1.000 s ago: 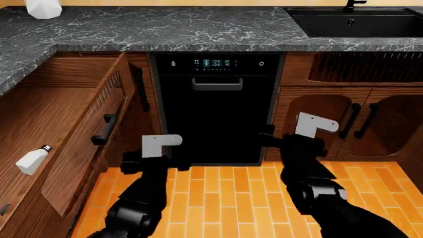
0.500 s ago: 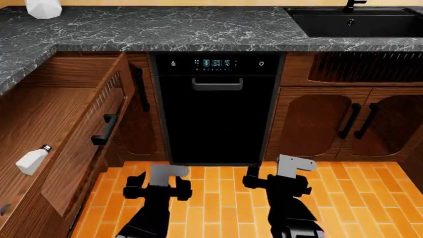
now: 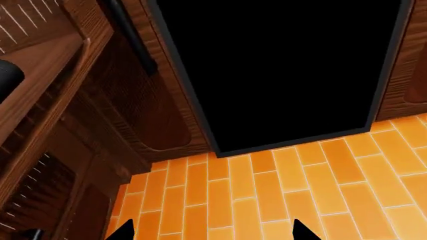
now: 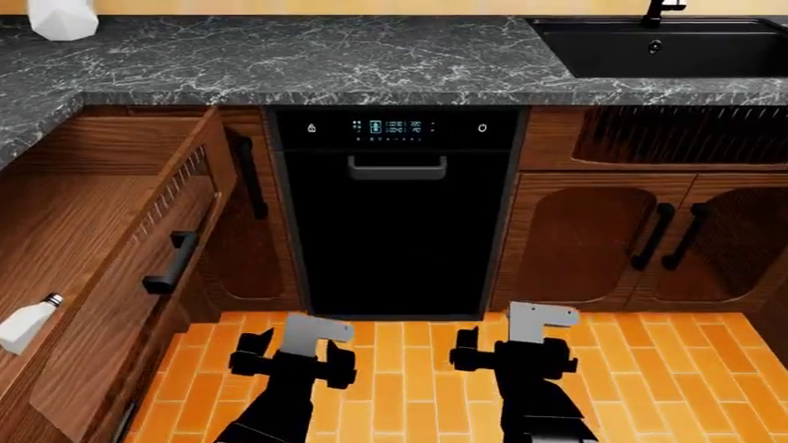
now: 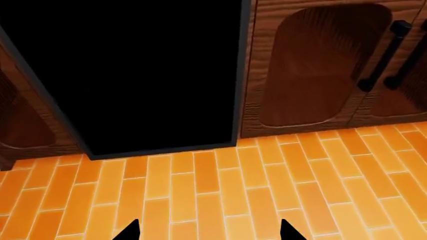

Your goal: Pick and place the shaker into the drawer. Then close the cabinet.

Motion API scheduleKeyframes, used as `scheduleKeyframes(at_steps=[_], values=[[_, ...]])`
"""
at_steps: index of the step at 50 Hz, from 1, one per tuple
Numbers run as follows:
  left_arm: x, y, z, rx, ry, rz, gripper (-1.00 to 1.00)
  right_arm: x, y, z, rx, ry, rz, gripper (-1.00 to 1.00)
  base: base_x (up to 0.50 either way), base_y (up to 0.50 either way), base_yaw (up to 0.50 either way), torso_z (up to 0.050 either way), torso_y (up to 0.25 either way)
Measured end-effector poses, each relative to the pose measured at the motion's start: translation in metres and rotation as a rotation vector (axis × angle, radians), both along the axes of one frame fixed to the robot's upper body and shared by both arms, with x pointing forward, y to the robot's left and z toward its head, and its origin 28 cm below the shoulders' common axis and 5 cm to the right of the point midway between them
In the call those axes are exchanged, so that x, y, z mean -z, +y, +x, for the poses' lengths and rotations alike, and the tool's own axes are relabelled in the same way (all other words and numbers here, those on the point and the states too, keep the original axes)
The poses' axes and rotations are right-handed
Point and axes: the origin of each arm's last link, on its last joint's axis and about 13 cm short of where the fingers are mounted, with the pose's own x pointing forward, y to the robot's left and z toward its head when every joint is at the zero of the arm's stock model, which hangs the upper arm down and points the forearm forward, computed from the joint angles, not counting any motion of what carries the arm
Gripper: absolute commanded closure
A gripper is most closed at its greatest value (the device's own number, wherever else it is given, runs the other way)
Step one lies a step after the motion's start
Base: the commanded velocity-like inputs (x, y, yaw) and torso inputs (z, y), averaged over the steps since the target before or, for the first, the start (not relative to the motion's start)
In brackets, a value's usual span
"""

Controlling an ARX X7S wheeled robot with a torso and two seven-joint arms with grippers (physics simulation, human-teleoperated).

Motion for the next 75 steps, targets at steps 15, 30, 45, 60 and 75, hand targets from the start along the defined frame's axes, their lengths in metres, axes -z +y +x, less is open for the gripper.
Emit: scheduleKeyframes(at_steps=[15,30,45,60,75], values=[[-0.001,0.001,0.001,0.004,-0.064,-0.008,-1.0,0.001,-0.001,-0.001,-0.027,0.004,0.001,-1.0,0.49,-0.2,0.0,0.0,0.0],[-0.001,0.001,0.001,0.002,-0.069,-0.029,-1.0,0.001,0.0,-0.001,-0.054,0.003,-0.009,-1.0,0.5,-0.11,0.0,0.001,0.001],[-0.001,0.001,0.001,0.011,-0.068,-0.027,-1.0,0.002,0.002,-0.001,-0.081,-0.001,-0.021,-1.0,0.5,-0.03,0.0,0.0,0.0],[-0.001,0.0,0.001,0.019,-0.062,-0.031,-1.0,0.002,0.002,-0.001,-0.094,-0.003,-0.026,-1.0,0.46,0.07,0.0,0.0,0.001],[-0.027,-0.023,0.01,0.081,-0.246,-0.139,-1.0,-0.027,0.007,0.012,-0.106,-0.226,0.008,-1.0,0.0,0.0,0.0,0.0,0.0]])
